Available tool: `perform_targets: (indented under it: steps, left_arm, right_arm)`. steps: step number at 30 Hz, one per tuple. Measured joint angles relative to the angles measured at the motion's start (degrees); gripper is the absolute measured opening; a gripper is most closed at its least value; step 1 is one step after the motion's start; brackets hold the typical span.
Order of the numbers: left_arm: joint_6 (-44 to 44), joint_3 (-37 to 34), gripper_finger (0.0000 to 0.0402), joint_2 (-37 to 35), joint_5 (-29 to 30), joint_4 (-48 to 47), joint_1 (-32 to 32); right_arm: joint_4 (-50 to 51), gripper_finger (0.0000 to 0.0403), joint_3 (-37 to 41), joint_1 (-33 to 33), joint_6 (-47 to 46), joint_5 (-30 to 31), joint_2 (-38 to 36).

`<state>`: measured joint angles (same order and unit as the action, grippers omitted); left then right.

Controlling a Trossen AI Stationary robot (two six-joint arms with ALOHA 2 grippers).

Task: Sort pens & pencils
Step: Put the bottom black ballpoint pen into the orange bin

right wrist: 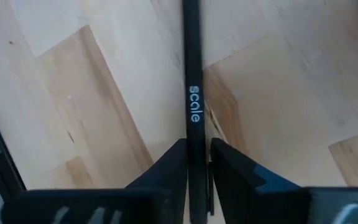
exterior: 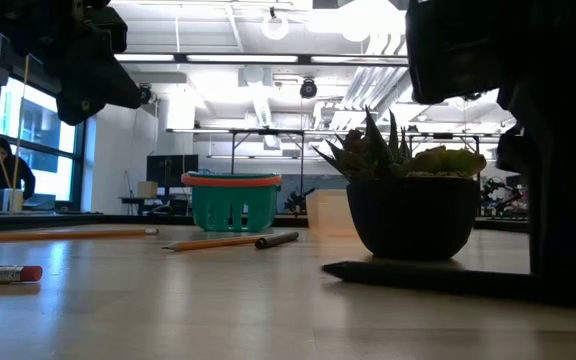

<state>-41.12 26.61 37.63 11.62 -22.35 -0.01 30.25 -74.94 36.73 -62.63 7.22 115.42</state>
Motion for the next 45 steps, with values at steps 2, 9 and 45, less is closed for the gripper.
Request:
perform_targets:
  steps: [2, 9, 45]
  left_arm:
    - [0.0, 0.0, 0.0058, 0.0, 0.0, 0.02, 0.02]
    - [0.13, 0.0, 0.0058, 0.0, 0.0, 2.13, 0.02]
    - [0.35, 0.0, 0.0058, -0.02, 0.0, 2.87, 0.01]
  right_arm:
    - [0.35, 0.0037, -0.04, 0.0, -0.36, -0.01, -0.02]
    - [0.67, 0.001, -0.07, 0.0, -1.0, -0.02, -0.11]
    - [16.09, 0.0001, -14.53, 0.09, -0.35, -4.47, -3.74]
